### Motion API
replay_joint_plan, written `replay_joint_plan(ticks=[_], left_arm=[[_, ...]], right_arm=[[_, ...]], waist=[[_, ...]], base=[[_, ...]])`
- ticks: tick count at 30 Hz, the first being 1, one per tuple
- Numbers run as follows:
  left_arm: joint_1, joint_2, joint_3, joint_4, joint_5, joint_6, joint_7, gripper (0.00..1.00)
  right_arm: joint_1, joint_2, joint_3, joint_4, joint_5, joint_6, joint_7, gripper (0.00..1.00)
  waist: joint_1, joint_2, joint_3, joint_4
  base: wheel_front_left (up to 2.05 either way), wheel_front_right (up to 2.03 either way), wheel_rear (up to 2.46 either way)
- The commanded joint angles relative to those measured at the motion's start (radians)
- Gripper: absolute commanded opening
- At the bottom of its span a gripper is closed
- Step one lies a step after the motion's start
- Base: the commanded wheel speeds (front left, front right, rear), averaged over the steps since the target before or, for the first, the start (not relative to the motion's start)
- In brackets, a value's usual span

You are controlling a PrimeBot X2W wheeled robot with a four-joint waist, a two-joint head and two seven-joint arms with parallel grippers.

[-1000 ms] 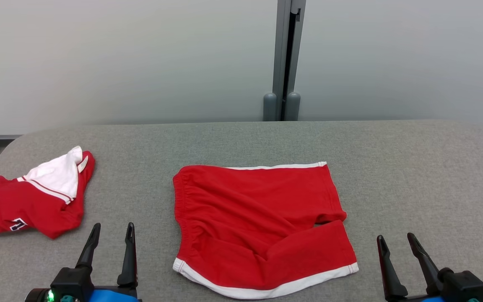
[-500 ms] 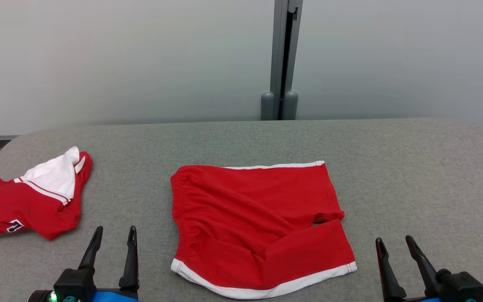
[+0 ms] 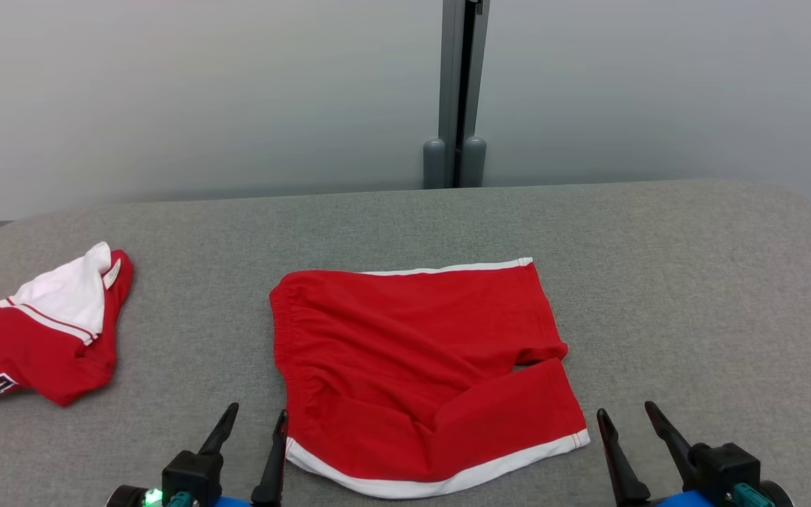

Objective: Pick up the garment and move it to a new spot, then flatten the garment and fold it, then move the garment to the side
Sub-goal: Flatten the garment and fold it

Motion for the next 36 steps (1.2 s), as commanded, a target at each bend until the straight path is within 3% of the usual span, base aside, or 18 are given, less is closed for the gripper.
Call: replay_joint_plan(ticks=[1,19,33,34,35,36], left_arm=[[-0.016,0.009,-0.011,0.013,-0.006,-0.007,-0.002,1.00],[-0.165,0.037,-0.217,0.283,-0.141,-0.005,-0.002,1.00],[-0.198,0.042,-0.389,0.319,-0.230,-0.005,-0.002,1.00],[-0.199,0.043,-0.398,0.321,-0.236,-0.005,-0.002,0.95],[-0.201,0.044,-0.406,0.324,-0.244,-0.005,-0.002,0.78],[-0.203,0.044,-0.413,0.329,-0.253,-0.005,-0.002,0.52]], right_arm=[[-0.015,-0.007,0.008,0.012,-0.004,0.000,-0.003,1.00],[-0.165,-0.021,0.115,0.262,0.037,0.000,-0.004,1.00],[-0.198,-0.010,0.180,0.343,0.100,0.000,-0.003,1.00],[-0.201,-0.009,0.183,0.353,0.111,0.000,-0.003,1.00],[-0.207,-0.007,0.192,0.367,0.121,0.000,-0.004,1.00],[-0.215,-0.006,0.199,0.375,0.129,0.000,-0.004,1.00]], waist=[[-0.0001,-0.0002,0.002,-0.002],[-0.0001,-0.0002,0.077,-0.016],[-0.0001,-0.0002,0.081,-0.011],[-0.0001,-0.0002,0.081,-0.011],[-0.0001,-0.0002,0.081,-0.011],[-0.0001,-0.0002,0.082,-0.012]], base=[[0.00,0.00,0.00],[0.00,0.00,0.00],[0.00,0.00,0.00],[0.00,0.00,0.00],[0.00,0.00,0.00],[0.00,0.00,0.00]])
